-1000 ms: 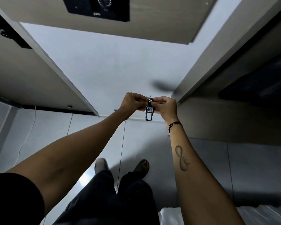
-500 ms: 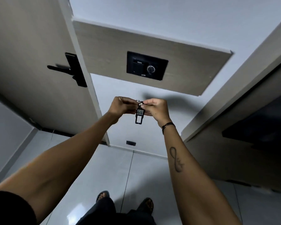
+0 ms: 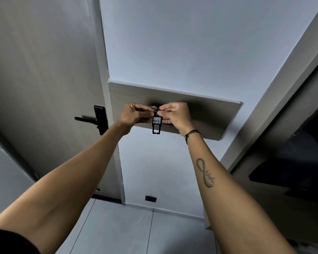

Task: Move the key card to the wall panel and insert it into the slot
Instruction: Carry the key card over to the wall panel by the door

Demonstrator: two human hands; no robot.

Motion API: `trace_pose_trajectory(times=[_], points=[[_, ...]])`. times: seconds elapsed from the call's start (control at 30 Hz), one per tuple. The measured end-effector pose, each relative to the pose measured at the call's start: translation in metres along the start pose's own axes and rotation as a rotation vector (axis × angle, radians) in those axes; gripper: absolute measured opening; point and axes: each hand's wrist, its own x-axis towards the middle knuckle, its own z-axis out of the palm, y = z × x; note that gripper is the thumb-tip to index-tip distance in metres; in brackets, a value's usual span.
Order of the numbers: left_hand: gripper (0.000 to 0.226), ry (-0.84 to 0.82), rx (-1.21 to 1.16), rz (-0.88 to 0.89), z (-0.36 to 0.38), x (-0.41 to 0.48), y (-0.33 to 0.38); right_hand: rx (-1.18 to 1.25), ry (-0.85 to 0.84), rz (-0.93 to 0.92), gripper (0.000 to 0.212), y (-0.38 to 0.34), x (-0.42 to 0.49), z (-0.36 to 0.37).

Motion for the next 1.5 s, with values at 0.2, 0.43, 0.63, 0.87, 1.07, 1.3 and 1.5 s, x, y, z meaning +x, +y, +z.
trace_pose_trajectory(times=[0.2, 0.43, 0.63, 0.87, 1.07, 1.3, 1.5], points=[[0.014, 0.016, 0.005, 0.078, 0.002, 0.017, 0.043, -0.013, 0.028, -0.075, 0.014, -0.04, 0.014, -0.009], [0.017, 0.037, 0.044, 0.126, 0.01, 0.036, 0.082, -0.017, 0.078, -0.129, 0.013, -0.074, 0.028, -0.019], [0.012, 0.011, 0.069, 0.181, 0.015, 0.048, 0.114, -0.003, 0.125, -0.171, 0.015, -0.1, 0.036, -0.03], [0.014, -0.015, 0.114, 0.239, 0.024, 0.057, 0.14, -0.031, 0.182, -0.221, 0.021, -0.12, 0.043, -0.043], [0.012, -0.034, 0.114, 0.243, 0.028, 0.062, 0.136, -0.031, 0.194, -0.217, 0.023, -0.118, 0.043, -0.047], [0.015, -0.056, 0.18, 0.26, 0.027, 0.067, 0.124, -0.032, 0.186, -0.183, 0.023, -0.102, 0.047, -0.042], [0.015, -0.046, 0.217, 0.224, 0.022, 0.073, 0.103, -0.01, 0.164, -0.157, 0.02, -0.078, 0.05, -0.034]])
